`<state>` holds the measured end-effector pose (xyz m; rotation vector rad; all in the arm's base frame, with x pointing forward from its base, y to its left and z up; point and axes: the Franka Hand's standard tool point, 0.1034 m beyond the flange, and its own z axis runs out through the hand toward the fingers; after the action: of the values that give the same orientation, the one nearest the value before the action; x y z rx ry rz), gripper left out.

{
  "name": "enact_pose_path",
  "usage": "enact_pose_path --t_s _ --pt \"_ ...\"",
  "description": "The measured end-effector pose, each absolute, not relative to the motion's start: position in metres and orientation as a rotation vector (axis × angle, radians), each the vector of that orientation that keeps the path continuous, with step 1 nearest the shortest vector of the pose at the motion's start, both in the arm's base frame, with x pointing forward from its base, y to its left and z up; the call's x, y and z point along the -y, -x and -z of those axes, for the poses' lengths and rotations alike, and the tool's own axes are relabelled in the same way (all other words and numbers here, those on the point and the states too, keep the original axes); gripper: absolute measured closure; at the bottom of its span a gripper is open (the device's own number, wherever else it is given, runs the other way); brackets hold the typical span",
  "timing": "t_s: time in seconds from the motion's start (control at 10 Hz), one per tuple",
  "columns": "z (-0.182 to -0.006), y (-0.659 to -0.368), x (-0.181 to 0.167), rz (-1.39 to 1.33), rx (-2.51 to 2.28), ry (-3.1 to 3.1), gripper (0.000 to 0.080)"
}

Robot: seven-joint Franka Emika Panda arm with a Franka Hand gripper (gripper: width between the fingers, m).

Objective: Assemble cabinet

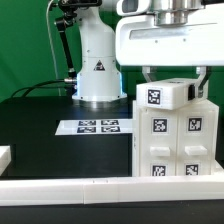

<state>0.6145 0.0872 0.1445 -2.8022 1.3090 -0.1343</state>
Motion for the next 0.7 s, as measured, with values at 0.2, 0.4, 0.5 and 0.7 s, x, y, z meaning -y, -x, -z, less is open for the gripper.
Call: enact_pose_path --t_s 0.2,0.4,0.5,0.7 --pt "-0.1445 -0.6146 -0.0874 0.116 -1.538 2.663 0.0259" --pt "-0.1439 -0.6147 -0.0866 0.091 -1.721 2.526 0.0259" --pt "-0.1439 -0.6149 -0.0867 0.078 -1.814 2.447 0.0259" --pt "-0.1436 -0.6154 -0.0870 0.073 -1.958 2.328 0.0259"
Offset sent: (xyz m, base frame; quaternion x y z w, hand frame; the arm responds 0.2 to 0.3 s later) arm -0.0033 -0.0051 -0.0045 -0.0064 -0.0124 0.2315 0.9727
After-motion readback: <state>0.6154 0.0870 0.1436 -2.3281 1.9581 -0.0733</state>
